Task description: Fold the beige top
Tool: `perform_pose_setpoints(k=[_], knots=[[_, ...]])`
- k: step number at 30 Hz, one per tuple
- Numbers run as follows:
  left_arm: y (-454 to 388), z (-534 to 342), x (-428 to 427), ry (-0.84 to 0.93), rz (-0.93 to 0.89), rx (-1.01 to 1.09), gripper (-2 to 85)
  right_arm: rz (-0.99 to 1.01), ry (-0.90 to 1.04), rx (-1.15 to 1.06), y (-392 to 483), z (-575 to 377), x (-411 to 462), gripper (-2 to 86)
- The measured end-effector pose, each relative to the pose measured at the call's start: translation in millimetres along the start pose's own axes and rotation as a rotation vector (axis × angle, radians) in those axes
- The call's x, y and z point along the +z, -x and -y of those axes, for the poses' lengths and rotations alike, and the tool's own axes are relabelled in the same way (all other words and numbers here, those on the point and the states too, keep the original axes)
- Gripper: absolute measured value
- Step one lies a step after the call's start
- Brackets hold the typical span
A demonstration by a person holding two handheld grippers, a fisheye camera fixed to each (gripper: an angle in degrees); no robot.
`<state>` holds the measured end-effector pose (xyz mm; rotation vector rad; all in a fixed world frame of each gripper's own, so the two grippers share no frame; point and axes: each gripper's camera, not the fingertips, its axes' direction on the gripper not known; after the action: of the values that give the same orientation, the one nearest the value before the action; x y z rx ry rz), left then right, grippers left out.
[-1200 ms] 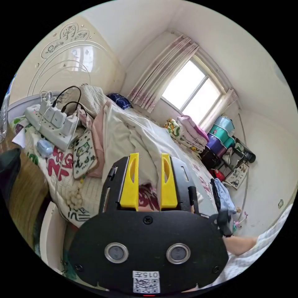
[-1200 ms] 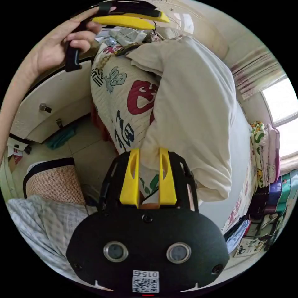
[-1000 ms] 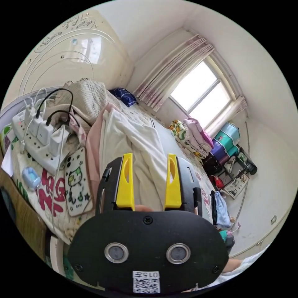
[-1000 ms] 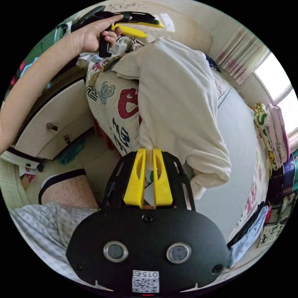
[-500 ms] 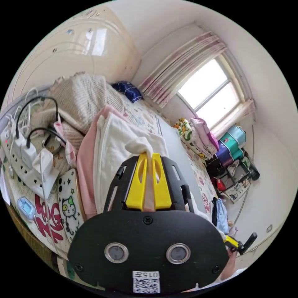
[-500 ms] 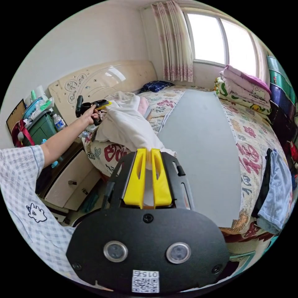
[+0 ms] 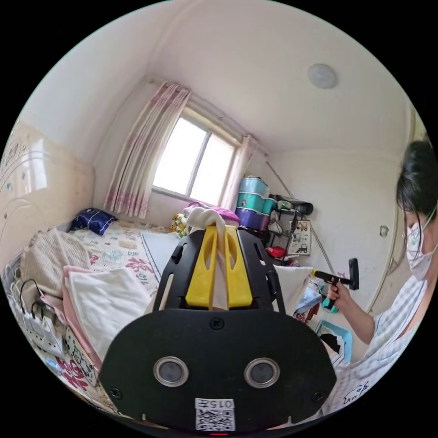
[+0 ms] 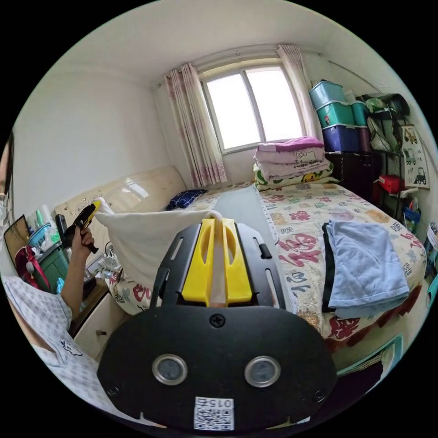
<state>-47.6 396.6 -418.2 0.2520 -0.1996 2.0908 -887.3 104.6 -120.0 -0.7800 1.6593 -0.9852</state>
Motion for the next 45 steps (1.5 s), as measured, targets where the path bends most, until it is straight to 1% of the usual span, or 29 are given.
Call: perform_pose_setpoints(k=[5, 9, 14, 16, 19, 21, 22, 24, 26, 27, 28, 29, 30, 31, 32, 34, 36, 38, 41, 45], knots=[[-61, 6, 2, -0.021, -0.116, 0.063, 0.8, -0.065, -0.153, -0.046, -9, 66, -75, 2.5], [-109, 4, 14, 0.015, -0.087, 0.144, 1.0, -0.114, -0.222, -0.087, -16, 111, -110, 2.2], [-135, 1, 44, 0.072, -0.073, 0.184, 1.1, -0.131, -0.243, -0.099, -32, 149, -108, 1.9], [-128, -2, 68, 0.116, -0.045, 0.159, 1.2, -0.126, -0.209, -0.091, -43, 161, -89, 1.9], [-94, -16, 126, 0.212, 0.008, 0.065, 1.4, -0.136, -0.09, -0.057, -64, 179, -24, 2.4], [-54, -40, 190, 0.3, 0.137, -0.01, 1.8, -0.131, 0.051, -0.031, -86, 190, 58, 3.4], [-42, -48, 207, 0.32, 0.169, -0.032, 1.9, -0.127, 0.102, -0.015, -93, 193, 82, 3.7], [10, -84, 275, 0.409, 0.263, -0.154, 3.1, -0.092, 0.348, 0.066, -127, 191, 179, 5.3], [37, -106, 311, 0.5, 0.32, -0.244, 5.1, -0.072, 0.45, 0.083, -136, 180, 216, 5.6], [42, -114, 323, 0.528, 0.321, -0.271, 6.0, -0.029, 0.466, 0.032, -129, 173, 219, 5.5], [39, -116, 325, 0.524, 0.304, -0.259, 6.4, -0.003, 0.473, -0.009, -123, 168, 218, 5.6], [28, -118, 327, 0.518, 0.268, -0.197, 6.7, 0.053, 0.496, -0.105, -111, 157, 212, 5.8], [15, -120, 329, 0.547, 0.246, -0.119, 6.9, 0.118, 0.547, -0.208, -100, 143, 205, 6.3], [8, -121, 330, 0.572, 0.229, -0.08, 6.9, 0.151, 0.581, -0.254, -95, 135, 201, 6.5], [-3, -125, 333, 0.634, 0.171, -0.014, 7.1, 0.217, 0.651, -0.333, -88, 117, 192, 7.4], [-15, -134, 337, 0.735, 0.007, 0.034, 7.7, 0.316, 0.732, -0.432, -80, 91, 175, 8.1], [-27, -147, 343, 0.831, -0.233, 0.028, 8.8, 0.411, 0.797, -0.525, -72, 63, 152, 8.6], [-37, -156, 352, 0.889, -0.329, 0.04, 9.6, 0.43, 0.84, -0.564, -69, 49, 145, 9.3], [-57, -170, 376, 0.981, -0.371, 0.128, 11.6, 0.468, 0.871, -0.567, -69, 42, 142, 10.6], [-74, -187, 413, 1.094, -0.414, 0.215, 12.5, 0.424, 0.955, -0.636, -63, 39, 149, 10.7]])
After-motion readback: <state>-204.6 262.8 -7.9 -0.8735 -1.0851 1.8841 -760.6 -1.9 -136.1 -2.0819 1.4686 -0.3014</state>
